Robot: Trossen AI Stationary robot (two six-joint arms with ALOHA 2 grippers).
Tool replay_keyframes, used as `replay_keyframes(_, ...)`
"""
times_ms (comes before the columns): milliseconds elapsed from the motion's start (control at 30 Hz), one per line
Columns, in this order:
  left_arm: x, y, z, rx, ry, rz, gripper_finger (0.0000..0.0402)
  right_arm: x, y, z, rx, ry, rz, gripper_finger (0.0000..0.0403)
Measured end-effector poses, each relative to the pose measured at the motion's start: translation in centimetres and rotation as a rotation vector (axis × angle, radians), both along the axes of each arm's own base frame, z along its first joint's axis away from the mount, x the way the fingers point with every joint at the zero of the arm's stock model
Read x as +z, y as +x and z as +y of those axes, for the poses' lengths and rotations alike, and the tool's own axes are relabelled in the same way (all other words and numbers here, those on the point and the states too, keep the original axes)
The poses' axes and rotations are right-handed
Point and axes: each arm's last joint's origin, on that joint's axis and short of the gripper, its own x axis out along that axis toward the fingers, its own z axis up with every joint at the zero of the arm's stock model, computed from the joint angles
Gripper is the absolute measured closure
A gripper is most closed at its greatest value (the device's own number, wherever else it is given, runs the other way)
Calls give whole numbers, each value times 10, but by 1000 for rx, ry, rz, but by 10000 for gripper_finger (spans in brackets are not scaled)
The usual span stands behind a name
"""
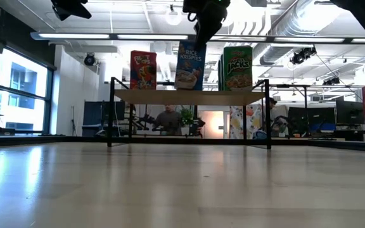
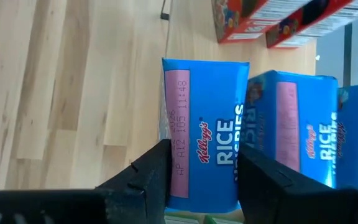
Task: Stack cereal on shelf
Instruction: Put the blue cereal box on the center of the table aligned with the other blue cereal boxes
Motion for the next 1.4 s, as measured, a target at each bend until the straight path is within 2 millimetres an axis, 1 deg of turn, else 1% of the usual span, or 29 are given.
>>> replay_keyframes(467, 0, 0, 0, -1, 0, 0, 206, 0, 0, -1, -19, -29, 10, 253)
replay_keyframes(967, 0, 0, 0, 0, 0, 0, 206, 0, 0, -1, -27, -22, 3, 253)
replay_keyframes(1233, 0, 0, 0, 0, 0, 0, 206, 0, 0, -1, -37, -31, 5, 214)
replay_keyframes(1400, 0, 0, 0, 0, 0, 0, 206, 1, 1, -1, -41, -40, -2, 209)
